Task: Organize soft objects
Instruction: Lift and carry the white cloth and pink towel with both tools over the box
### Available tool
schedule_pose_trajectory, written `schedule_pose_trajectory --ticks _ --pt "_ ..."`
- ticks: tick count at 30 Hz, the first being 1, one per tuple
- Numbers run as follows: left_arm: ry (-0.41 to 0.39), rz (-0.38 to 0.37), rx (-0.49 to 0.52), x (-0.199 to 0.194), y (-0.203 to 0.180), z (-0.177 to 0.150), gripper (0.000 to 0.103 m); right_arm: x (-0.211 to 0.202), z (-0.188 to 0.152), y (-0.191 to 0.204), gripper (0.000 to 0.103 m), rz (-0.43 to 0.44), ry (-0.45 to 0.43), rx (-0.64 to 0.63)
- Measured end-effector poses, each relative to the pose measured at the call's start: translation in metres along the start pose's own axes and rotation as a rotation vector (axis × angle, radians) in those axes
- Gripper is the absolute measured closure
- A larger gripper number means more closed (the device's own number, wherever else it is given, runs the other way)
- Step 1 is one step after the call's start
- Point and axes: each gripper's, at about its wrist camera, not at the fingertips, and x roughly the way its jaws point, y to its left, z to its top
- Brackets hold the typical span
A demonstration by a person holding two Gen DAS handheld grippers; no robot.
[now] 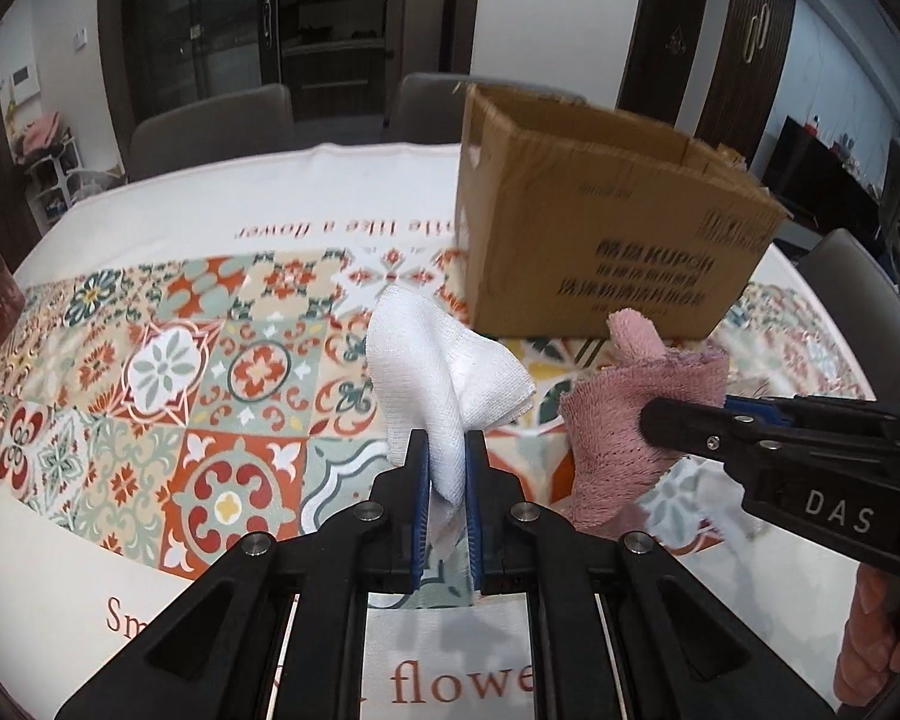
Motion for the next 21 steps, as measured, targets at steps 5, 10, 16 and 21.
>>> schedule_pose_trajectory --ticks 5,10,16,21 --pt "-0.045 -0.007 0.013 -0.017 -0.010 0.009 0.091 -0.020 0.003 -0.002 0.085 0.011 -0.044 0.012" --pt "-0.085 -0.016 0.022 -0.033 -0.019 0.018 0.091 -0.038 0.005 -0.006 0.085 0.020 -0.085 0.021" --pt "-0.132 -0.026 0.038 -0.050 -0.031 0.028 0.091 -0.058 0.008 -0.010 0.085 0.029 -0.133 0.030" --pt "-0.172 -0.037 0.047 -0.063 -0.040 0.037 0.091 -0.076 0.014 -0.011 0.085 0.036 -0.180 0.036"
